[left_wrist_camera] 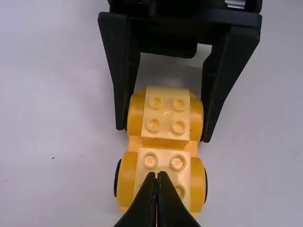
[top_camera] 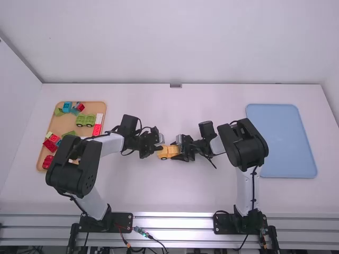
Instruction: Assemble lego blocks to make yellow taxi
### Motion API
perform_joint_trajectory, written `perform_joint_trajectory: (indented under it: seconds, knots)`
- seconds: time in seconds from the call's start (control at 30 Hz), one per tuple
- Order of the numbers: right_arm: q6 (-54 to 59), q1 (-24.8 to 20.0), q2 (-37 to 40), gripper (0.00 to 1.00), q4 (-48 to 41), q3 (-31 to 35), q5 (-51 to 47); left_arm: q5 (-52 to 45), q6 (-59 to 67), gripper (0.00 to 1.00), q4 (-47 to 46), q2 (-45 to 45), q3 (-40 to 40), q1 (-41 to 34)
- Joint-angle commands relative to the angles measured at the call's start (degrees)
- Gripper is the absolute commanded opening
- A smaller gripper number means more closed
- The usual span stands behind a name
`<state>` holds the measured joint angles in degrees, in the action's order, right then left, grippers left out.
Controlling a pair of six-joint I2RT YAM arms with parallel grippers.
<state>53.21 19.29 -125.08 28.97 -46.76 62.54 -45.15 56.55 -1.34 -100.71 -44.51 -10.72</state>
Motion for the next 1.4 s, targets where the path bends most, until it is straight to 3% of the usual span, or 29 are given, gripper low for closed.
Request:
perform_joint_trajectory:
  seconds: [0.0, 0.53, 1.1, 1.37]
  knots:
    - [-0.9, 0.2, -1.6, 0.47, -1.0, 0.2, -3.4, -1.0, -0.2, 0.02, 0.6, -0.2, 1.9, 0.0]
    - [-0.9, 0.2, -1.6, 0.47, -0.7, 0.2, -2.3, -6.2, -4.6, 0.02, 12.7, -0.2, 8.5, -1.0]
    - [-2.4, 0.2, -1.6, 0.46, -0.7, -0.3, -2.4, -4.7, -4.7, 0.02, 11.7, -0.7, 7.5, -5.1]
    - [-2.4, 0.2, -1.6, 0.46, -0.8, -0.3, -2.4, -3.0, -4.7, 0.02, 11.2, -5.4, 6.9, -5.1]
